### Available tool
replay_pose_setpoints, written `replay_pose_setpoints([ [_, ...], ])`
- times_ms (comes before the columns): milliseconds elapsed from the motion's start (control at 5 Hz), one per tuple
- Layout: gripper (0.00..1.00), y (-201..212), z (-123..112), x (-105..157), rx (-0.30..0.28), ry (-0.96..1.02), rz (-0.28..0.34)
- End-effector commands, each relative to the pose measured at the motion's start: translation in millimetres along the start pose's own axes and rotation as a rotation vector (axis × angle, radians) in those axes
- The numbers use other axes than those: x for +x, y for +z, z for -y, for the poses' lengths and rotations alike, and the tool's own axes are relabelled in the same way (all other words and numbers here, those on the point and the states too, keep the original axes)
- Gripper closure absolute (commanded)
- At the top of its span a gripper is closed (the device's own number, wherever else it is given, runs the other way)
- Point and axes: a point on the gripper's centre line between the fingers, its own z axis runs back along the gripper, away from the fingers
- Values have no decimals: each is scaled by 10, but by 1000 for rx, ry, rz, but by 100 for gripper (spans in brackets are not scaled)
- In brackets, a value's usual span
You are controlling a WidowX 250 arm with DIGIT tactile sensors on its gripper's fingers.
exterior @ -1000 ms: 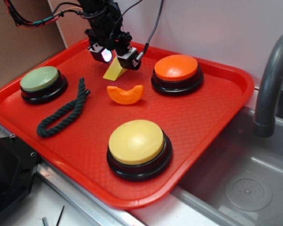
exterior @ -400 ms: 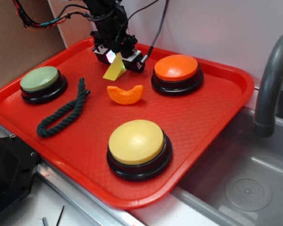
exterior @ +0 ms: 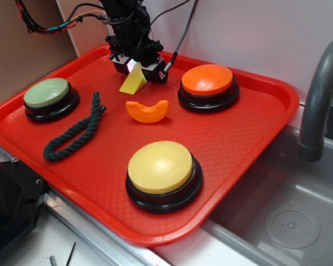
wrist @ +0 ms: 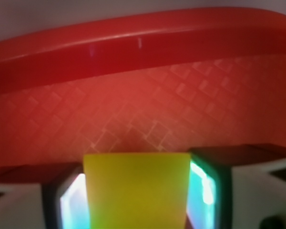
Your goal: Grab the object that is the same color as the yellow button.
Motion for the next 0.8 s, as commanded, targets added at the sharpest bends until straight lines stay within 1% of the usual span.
replay_pose_setpoints([
  [0, 100, 342, 1, 97, -9, -40, 9],
  [200, 100, 785, -4, -9, -17, -85, -6],
  [400, 100, 1180, 40, -157, 7, -88, -37],
  [600, 100, 1616, 89, -329, 5, -55, -109],
])
